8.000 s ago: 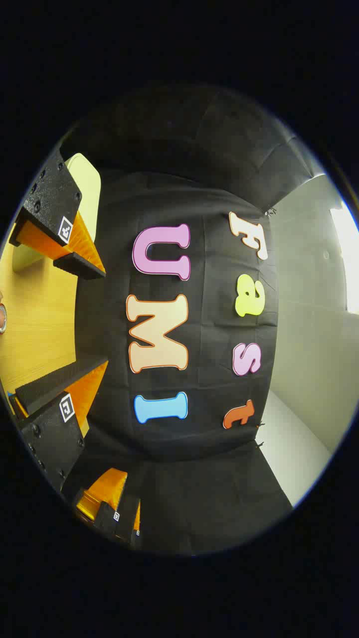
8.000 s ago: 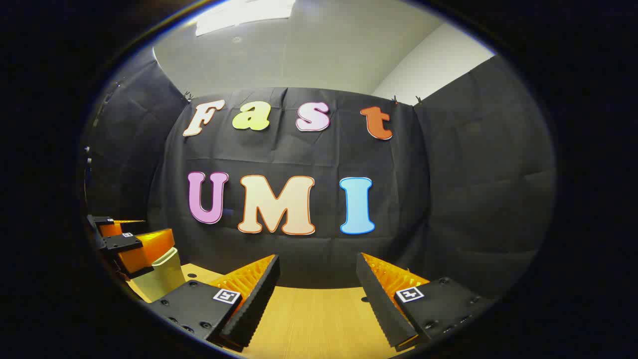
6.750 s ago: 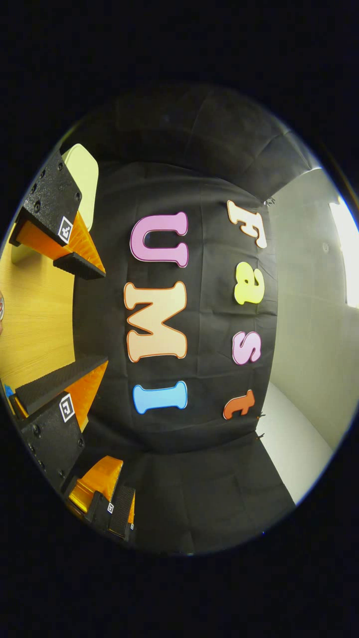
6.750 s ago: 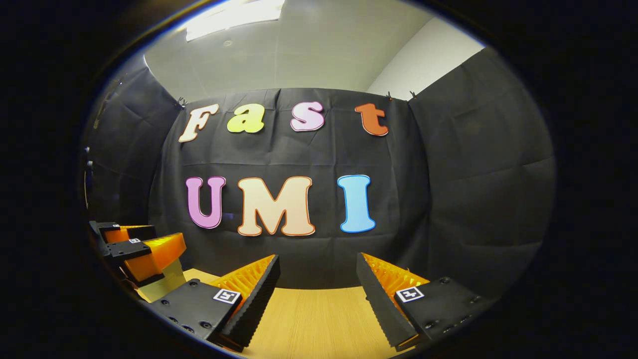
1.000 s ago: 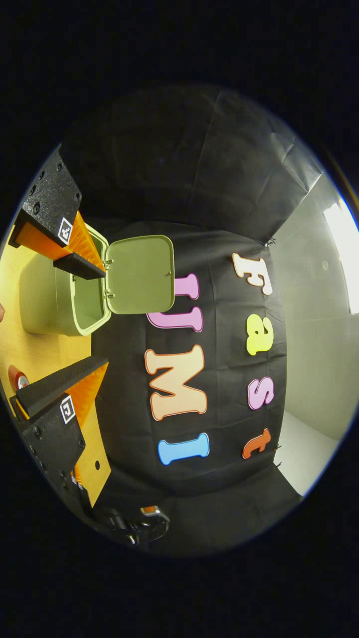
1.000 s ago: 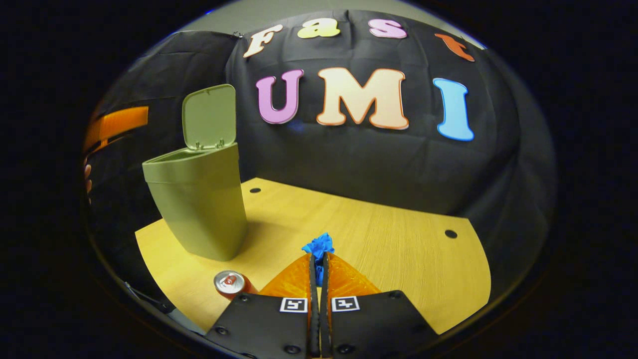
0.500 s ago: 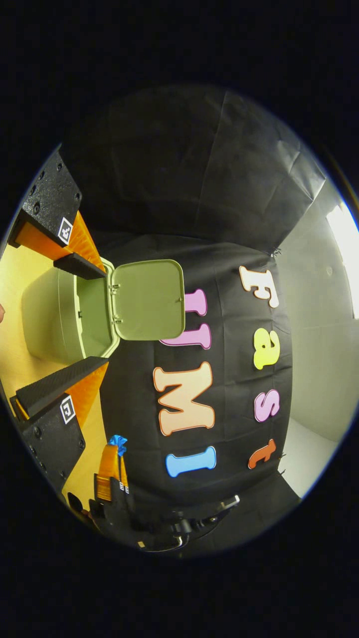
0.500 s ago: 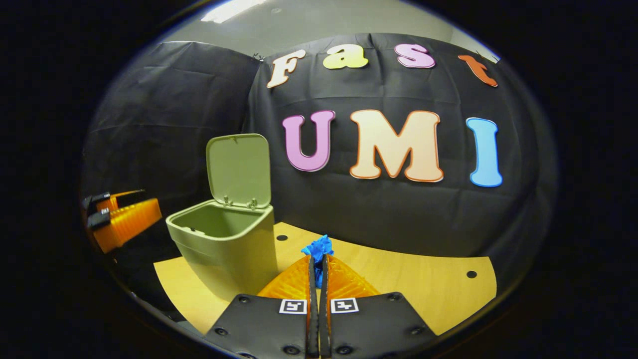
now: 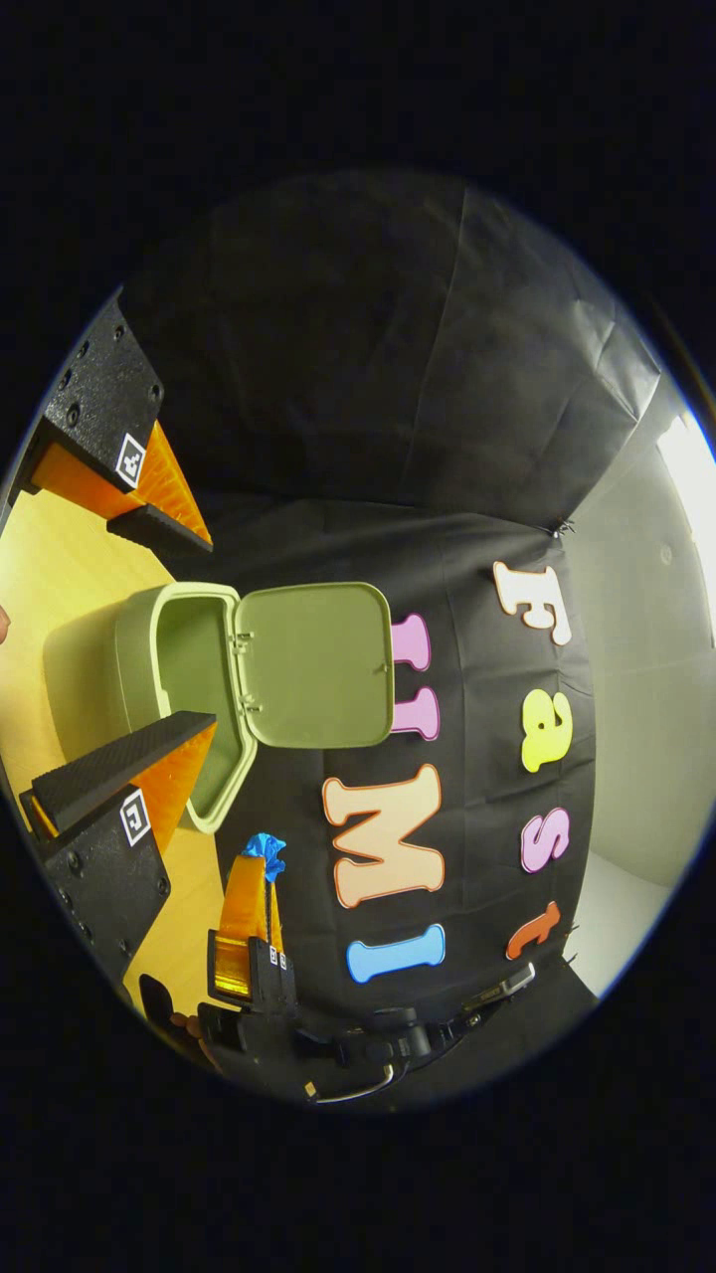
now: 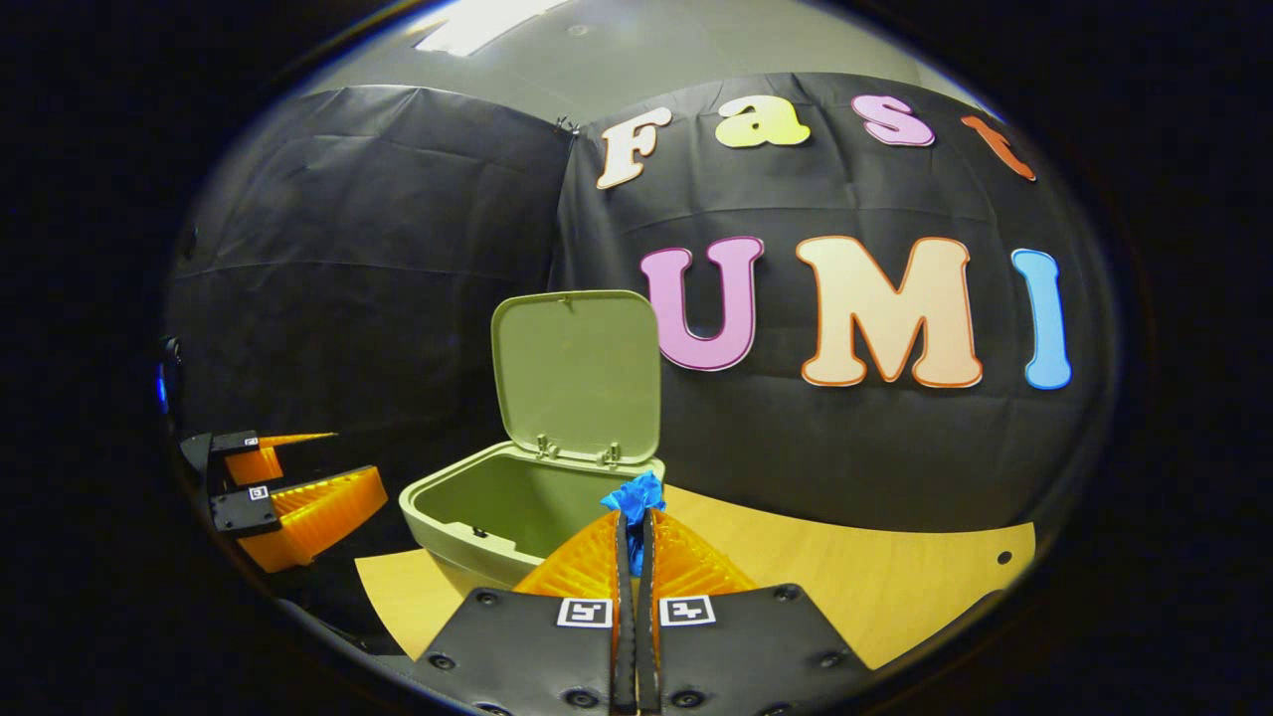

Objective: Press the lid of the desktop garbage bin to open it, pick up the crumpled paper on the desktop and throw it into the bin, then pick up the pop can on the desktop and drop it into the bin, and finally close the garbage bin lid.

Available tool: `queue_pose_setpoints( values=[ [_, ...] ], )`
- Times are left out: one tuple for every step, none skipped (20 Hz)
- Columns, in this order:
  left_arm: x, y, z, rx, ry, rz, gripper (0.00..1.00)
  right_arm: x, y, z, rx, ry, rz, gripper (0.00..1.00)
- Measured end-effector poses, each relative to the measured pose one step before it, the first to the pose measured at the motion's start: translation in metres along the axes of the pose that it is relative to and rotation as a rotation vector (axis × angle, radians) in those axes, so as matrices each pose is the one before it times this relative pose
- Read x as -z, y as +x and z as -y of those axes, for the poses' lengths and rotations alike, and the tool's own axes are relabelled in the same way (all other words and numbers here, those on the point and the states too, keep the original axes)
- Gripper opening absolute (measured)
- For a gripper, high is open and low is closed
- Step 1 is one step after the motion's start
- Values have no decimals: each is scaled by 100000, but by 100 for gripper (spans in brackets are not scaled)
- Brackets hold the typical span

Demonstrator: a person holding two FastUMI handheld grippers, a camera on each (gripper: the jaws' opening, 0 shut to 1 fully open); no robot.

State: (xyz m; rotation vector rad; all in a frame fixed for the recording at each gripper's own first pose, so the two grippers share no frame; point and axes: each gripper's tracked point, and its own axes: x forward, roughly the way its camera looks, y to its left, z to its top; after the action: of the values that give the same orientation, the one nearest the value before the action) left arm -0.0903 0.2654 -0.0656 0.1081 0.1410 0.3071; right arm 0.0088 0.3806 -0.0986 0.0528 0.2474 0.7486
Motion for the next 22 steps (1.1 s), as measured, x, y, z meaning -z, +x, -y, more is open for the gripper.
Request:
queue_pose_setpoints(
  values=[
    [213, 157, -605, -370, 374, -264, 95, 132, 632, -698, -901, 198, -91, 3],
    [384, 185, -503, -367, 475, -398, 94, 123, 617, -508, -793, -118, -177, 3],
    [199, 139, -365, -228, 254, -353, 95, 166, 570, -599, -971, 95, -270, 3],
    [263, 185, -305, -150, -321, -388, 94, 124, 316, -666, -2169, 775, -387, 3],
    [83, 143, -92, 140, -688, -167, 95, 567, 758, -648, -2108, 1348, -1084, 27],
    [172, 150, 49, 202, -610, -175, 94, 350, 424, 45, -24, 1091, -980, 51],
    [77, 211, 201, 483, -508, -176, 94, -41, 12, 385, 1161, 314, -62, 75],
    [31, 97, 387, 746, -455, 102, 94, -423, -13, 747, 2765, -336, 1470, 100],
    [-231, 120, 506, 822, -266, 536, 94, -669, -761, 752, 2561, -427, 2406, 96],
    [-214, 167, 620, 939, -67, 783, 94, -775, -703, 890, 2176, -722, 2287, 96],
    [-296, -47, 800, 1403, -38, 1058, 94, -778, -795, 1013, 2170, -971, 2563, 95],
    [-44, 34, 876, 1294, 36, 755, 94, -771, -698, 1270, 2222, -1501, 2114, 95],
    [-125, 28, 1004, 1322, 39, 252, 93, -593, -925, 1302, 2232, -1606, 1533, 95],
    [61, 46, 964, 1182, -274, -20, 94, -514, -739, 1353, 2116, -1220, 1104, 95],
    [-68, -27, 1128, 1486, -426, 60, 94, -236, -955, 1426, 2176, -979, 659, 95],
    [-158, 35, 1179, 1248, -183, 148, 95, -250, -862, 1440, 1993, -334, 499, 95],
    [-220, -19, 1139, 1205, 77, 336, 93, -82, -941, 1281, 1604, -40, -17, 95],
    [-206, -66, 1214, 1245, 192, 555, 93, -131, -831, 1307, 1542, -30, 21, 95],
    [-388, 17, 1324, 1541, 155, 491, 95, -195, -873, 1401, 1877, -247, 110, 95],
    [-91, 21, 1275, 1545, -37, 315, 95, -55, -803, 1418, 1688, -166, -163, 95],
    [-87, 23, 1202, 1466, -92, -154, 95, 7, -810, 1384, 1609, 71, -186, 96],
    [189, 52, 1253, 1510, -13, -441, 93, 90, -789, 1420, 1545, 242, -790, 96]
  ],
)
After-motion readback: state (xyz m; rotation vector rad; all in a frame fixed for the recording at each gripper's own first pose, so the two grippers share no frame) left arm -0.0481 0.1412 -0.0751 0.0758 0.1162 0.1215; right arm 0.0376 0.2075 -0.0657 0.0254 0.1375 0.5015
